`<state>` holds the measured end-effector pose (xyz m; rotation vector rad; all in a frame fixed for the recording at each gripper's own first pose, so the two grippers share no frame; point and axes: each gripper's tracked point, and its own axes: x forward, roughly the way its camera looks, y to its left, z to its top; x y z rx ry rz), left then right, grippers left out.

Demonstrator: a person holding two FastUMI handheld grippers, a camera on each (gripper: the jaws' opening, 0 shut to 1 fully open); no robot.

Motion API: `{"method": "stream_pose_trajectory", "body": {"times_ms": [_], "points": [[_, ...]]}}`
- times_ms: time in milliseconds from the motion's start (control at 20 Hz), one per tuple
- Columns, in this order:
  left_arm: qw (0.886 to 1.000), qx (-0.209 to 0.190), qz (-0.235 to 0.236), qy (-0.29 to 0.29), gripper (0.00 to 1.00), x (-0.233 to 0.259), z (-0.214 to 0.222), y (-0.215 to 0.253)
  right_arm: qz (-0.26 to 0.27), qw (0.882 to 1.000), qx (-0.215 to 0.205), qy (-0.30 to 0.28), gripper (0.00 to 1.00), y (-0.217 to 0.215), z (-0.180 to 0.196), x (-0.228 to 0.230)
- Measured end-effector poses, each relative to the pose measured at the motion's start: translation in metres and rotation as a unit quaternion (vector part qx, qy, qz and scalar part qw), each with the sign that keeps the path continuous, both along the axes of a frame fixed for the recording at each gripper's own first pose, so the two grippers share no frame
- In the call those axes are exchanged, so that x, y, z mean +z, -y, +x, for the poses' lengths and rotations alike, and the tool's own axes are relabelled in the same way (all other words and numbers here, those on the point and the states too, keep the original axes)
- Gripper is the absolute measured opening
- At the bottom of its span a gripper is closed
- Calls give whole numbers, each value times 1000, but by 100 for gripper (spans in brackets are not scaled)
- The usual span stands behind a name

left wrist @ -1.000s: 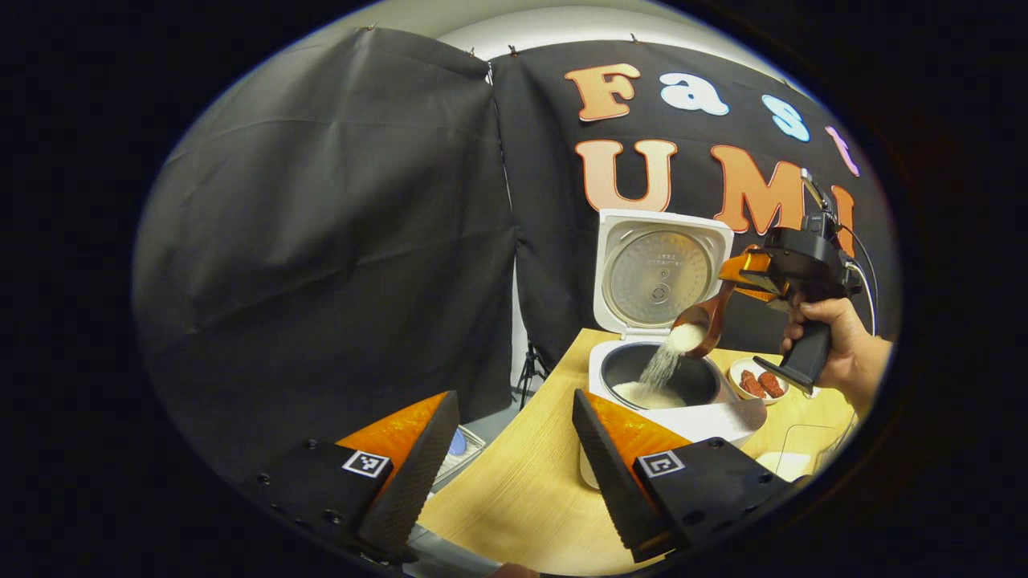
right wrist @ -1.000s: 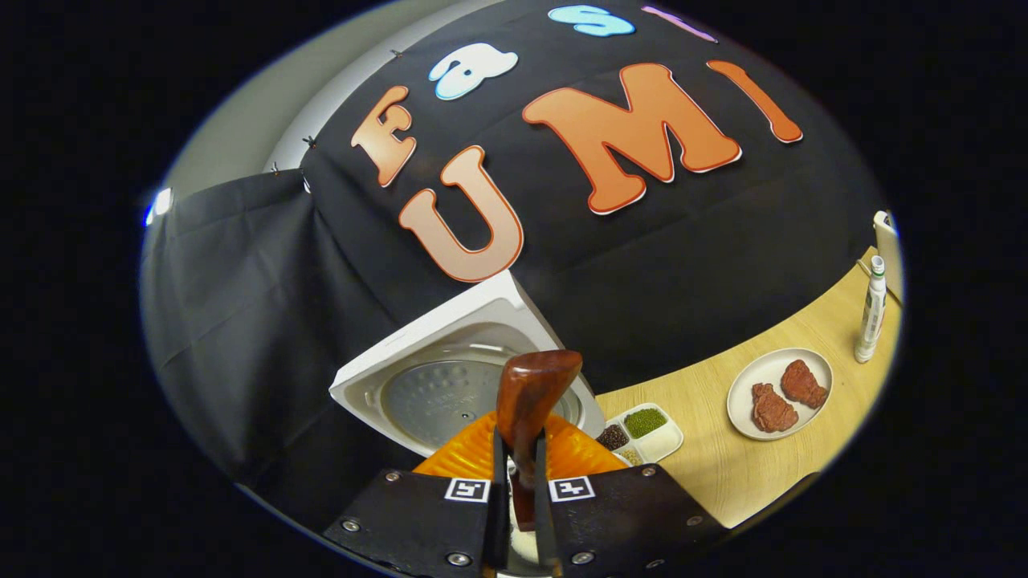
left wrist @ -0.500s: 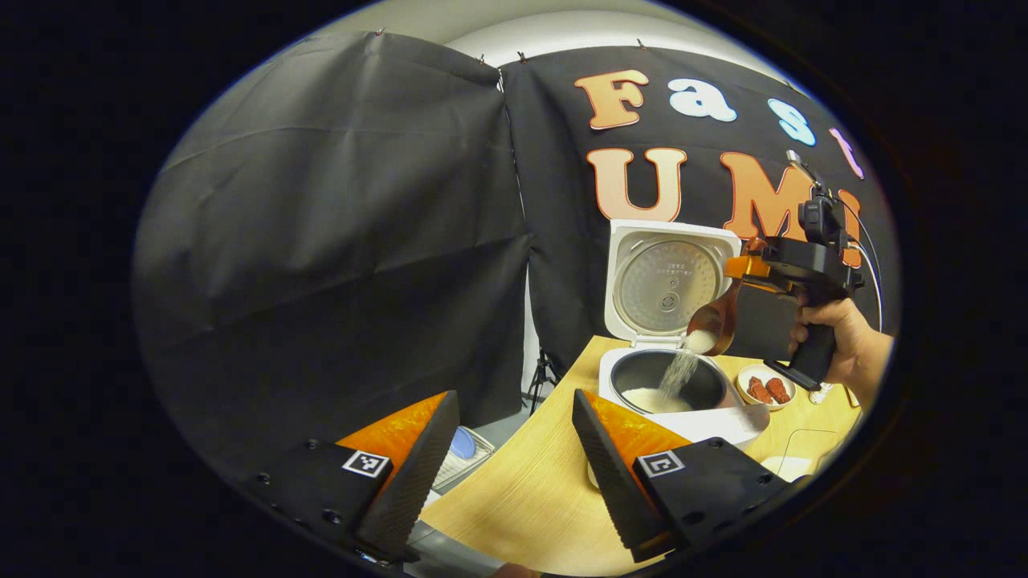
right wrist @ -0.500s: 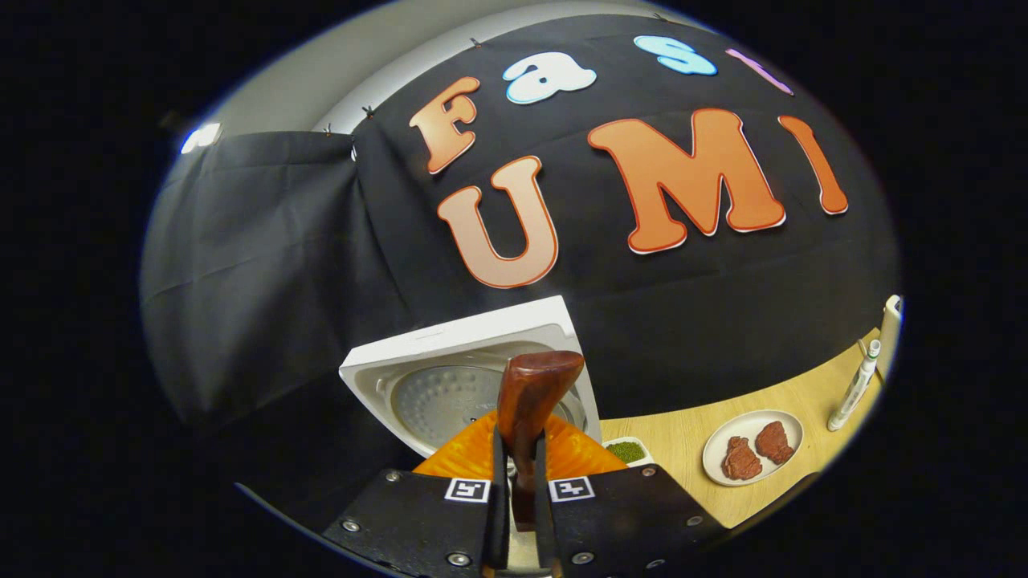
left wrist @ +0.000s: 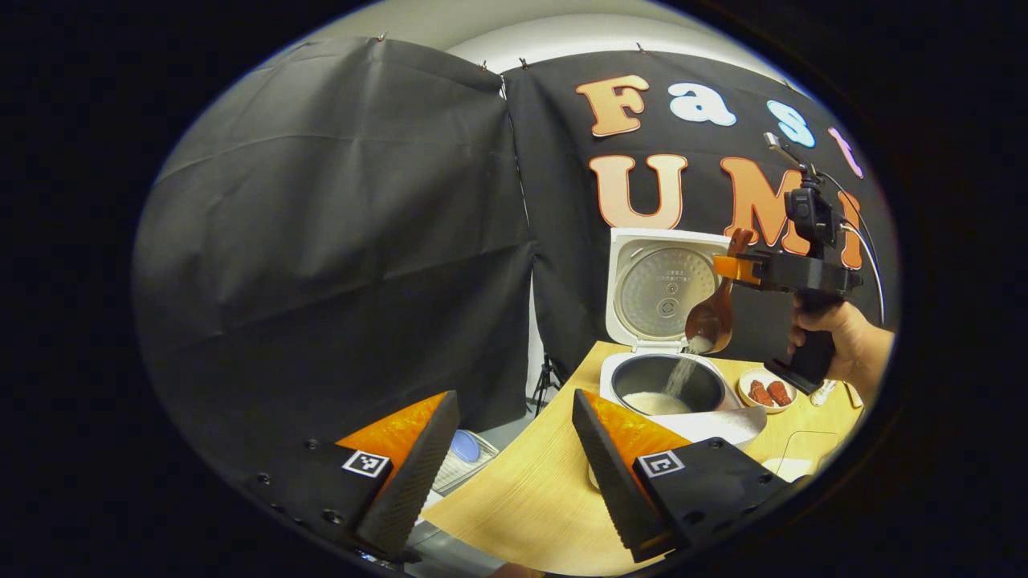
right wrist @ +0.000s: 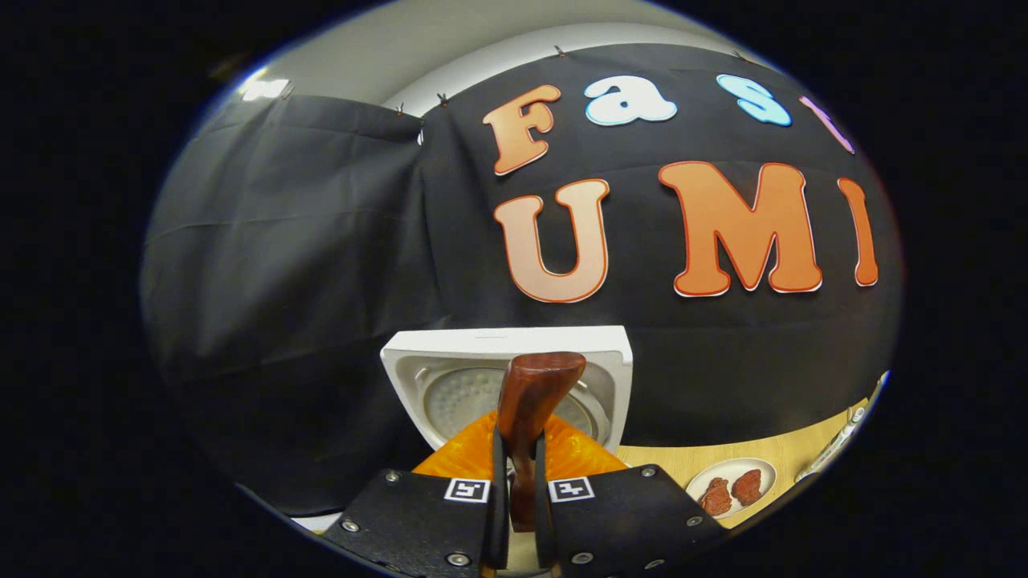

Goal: Close the left gripper, press the button to open the rice cooker; take a wooden spoon from the chopstick holder with the right hand, scoop a spoonful of rice and pour it into the rice cooker, then put the wooden spoon back into the chopstick holder.

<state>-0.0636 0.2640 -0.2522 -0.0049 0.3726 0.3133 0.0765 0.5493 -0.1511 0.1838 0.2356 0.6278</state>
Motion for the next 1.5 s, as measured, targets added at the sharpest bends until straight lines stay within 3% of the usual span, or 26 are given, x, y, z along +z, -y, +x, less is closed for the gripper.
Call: {"method": "stream_pose_trajectory", "body": {"times_ms": [550, 900, 1000, 1150, 1300, 1500], "points": [[1000, 0, 14, 20, 96, 14, -6, 7, -50, 995, 57, 70, 12, -15, -24, 11], [1000, -1, 16, 15, 96, 14, -11, 6, -91, 981, 100, 136, 12, -21, -44, 21], [1000, -1, 17, 13, 96, 16, -13, 5, -65, 986, 108, 110, 13, -21, -49, 19], [1000, 1, 18, 12, 96, 17, -13, 5, 27, 996, 87, 17, 9, 0, -40, 27], [1000, 0, 22, 10, 96, 19, -15, 7, 109, 991, 55, -56, 13, 37, -23, 33], [1000, -10, 28, 10, 97, 24, -27, 30, 141, 987, 16, -78, 13, 96, -11, 36]]}}
